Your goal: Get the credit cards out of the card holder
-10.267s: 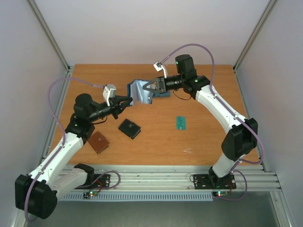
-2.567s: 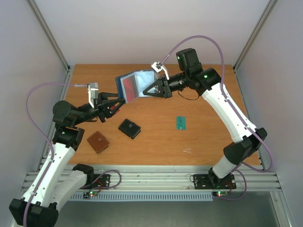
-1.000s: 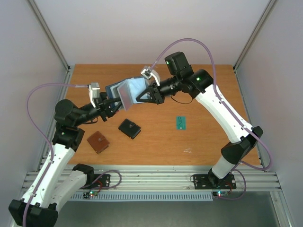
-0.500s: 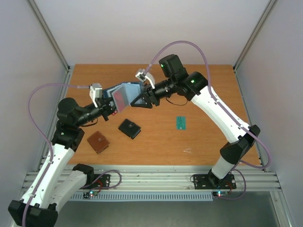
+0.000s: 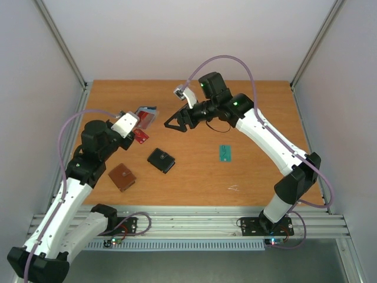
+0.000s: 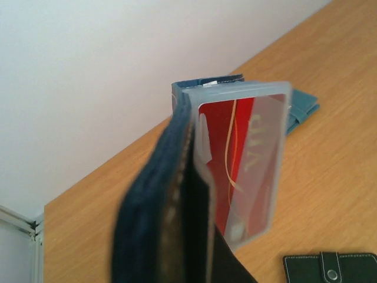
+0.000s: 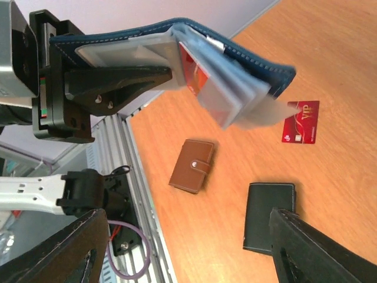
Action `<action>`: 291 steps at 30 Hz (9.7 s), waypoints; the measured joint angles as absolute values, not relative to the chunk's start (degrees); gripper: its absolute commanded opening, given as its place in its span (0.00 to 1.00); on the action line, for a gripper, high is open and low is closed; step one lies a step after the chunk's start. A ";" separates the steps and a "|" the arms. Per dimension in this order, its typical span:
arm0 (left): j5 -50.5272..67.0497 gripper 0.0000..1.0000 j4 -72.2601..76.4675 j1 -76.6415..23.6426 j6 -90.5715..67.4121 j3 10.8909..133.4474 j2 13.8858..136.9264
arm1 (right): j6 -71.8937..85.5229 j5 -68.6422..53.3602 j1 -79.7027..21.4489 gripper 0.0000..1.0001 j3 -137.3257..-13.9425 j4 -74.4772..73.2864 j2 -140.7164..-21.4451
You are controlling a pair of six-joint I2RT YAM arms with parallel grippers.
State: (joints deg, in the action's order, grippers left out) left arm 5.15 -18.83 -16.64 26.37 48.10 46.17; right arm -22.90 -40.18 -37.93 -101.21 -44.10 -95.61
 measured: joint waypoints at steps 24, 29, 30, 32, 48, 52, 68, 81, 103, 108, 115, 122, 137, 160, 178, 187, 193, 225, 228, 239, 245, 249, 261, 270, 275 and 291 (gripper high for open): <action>48.86 0.00 -0.91 -11.09 -21.98 47.46 44.49 | -23.38 -53.56 -36.67 0.02 -95.50 -36.99 -91.92; 48.56 0.41 -0.64 -10.79 -23.83 47.37 44.56 | -22.90 -56.82 -36.45 0.01 -93.67 -35.55 -90.04; 47.18 0.47 -0.99 -10.92 -23.64 47.37 44.49 | -22.70 -56.75 -36.27 0.01 -93.30 -35.48 -89.76; 41.15 0.49 -3.05 -10.63 -23.49 47.40 44.36 | -22.15 -55.77 -35.51 0.01 -92.92 -35.62 -89.52; 32.75 0.37 -2.79 -10.57 -16.60 45.63 44.45 | -16.03 -14.59 -37.47 0.01 -101.62 -50.98 -96.66; 40.91 0.34 3.75 -14.11 -22.22 44.27 46.50 | -17.39 -15.40 -41.04 0.01 -103.59 -51.44 -97.97; 40.05 0.36 4.91 -14.39 -28.03 44.01 48.40 | -22.85 -40.40 -41.58 0.01 -93.93 -38.15 -90.30; 46.13 0.09 12.60 -14.79 -28.01 43.79 49.10 | -24.67 -45.78 -40.97 0.01 -94.63 -37.76 -90.30; 52.27 0.00 19.81 -14.76 -29.45 43.09 49.82 | -26.98 -51.16 -40.71 0.02 -97.14 -38.96 -91.92; 51.72 0.00 19.07 -14.94 -29.32 43.03 48.80 | -27.05 -51.68 -40.71 0.30 -96.49 -38.30 -91.55; 52.62 0.00 17.63 -16.51 -28.08 42.57 48.45 | -25.69 -52.05 -40.10 0.49 -91.13 -34.98 -89.21; 53.36 0.00 15.88 -16.51 -27.16 42.17 48.45 | -24.14 -52.80 -36.93 0.44 -88.49 -32.95 -85.17; 53.80 0.11 15.73 -16.47 -26.50 42.13 48.31 | -21.52 -55.24 -36.58 0.01 -88.55 -30.85 -85.67; 53.69 0.00 14.87 -16.38 -26.06 42.04 48.34 | -19.97 -56.01 -26.57 0.01 -82.65 -30.06 -81.03; 38.74 0.00 -41.36 -22.76 16.27 64.03 81.58 | -21.17 -30.22 -17.58 0.01 -83.44 -45.36 -79.68; 30.26 0.00 -15.92 -4.23 -21.23 52.71 81.84 | -23.57 -29.56 -17.30 0.01 -82.24 -47.00 -79.18; 22.85 0.00 -12.16 0.14 -33.91 50.33 84.49 | -24.43 -30.48 -17.30 0.01 -86.19 -47.90 -85.12; 19.73 0.62 -8.12 3.73 -61.34 46.92 95.29 | -19.84 -37.89 -17.32 0.01 -97.34 -46.78 -97.86; 18.65 0.64 -9.74 3.66 -61.10 45.50 91.07 | -20.71 -40.05 -17.69 0.01 -97.34 -46.78 -97.76; 41.91 0.97 10.83 -2.61 -41.60 43.44 68.75 | -24.45 -55.48 -19.94 0.01 -93.95 -46.37 -88.99; 55.83 1.00 15.94 -8.08 -32.49 43.94 60.23 | -26.48 -57.17 -24.05 0.01 -93.97 -47.05 -87.48; 60.75 0.98 16.49 -10.07 -29.82 43.66 58.83 | -27.20 -57.08 -26.65 0.01 -93.97 -47.97 -87.46; 59.05 0.00 15.42 -14.02 -24.93 42.74 57.01 | -27.99 -49.25 -32.99 0.16 -92.88 -47.64 -85.41; 58.04 0.00 15.42 -15.73 -23.97 42.74 56.66 | -26.46 -31.77 -39.07 0.35 -91.90 -43.83 -84.64; 57.58 0.00 16.25 -16.27 -24.71 42.74 56.01 | -25.82 -29.54 -40.21 0.59 -91.83 -41.95 -84.66; 57.12 0.00 20.75 -17.08 -28.08 42.19 54.46 | -30.76 -41.21 -36.77 0.91 -90.54 -45.78 -80.47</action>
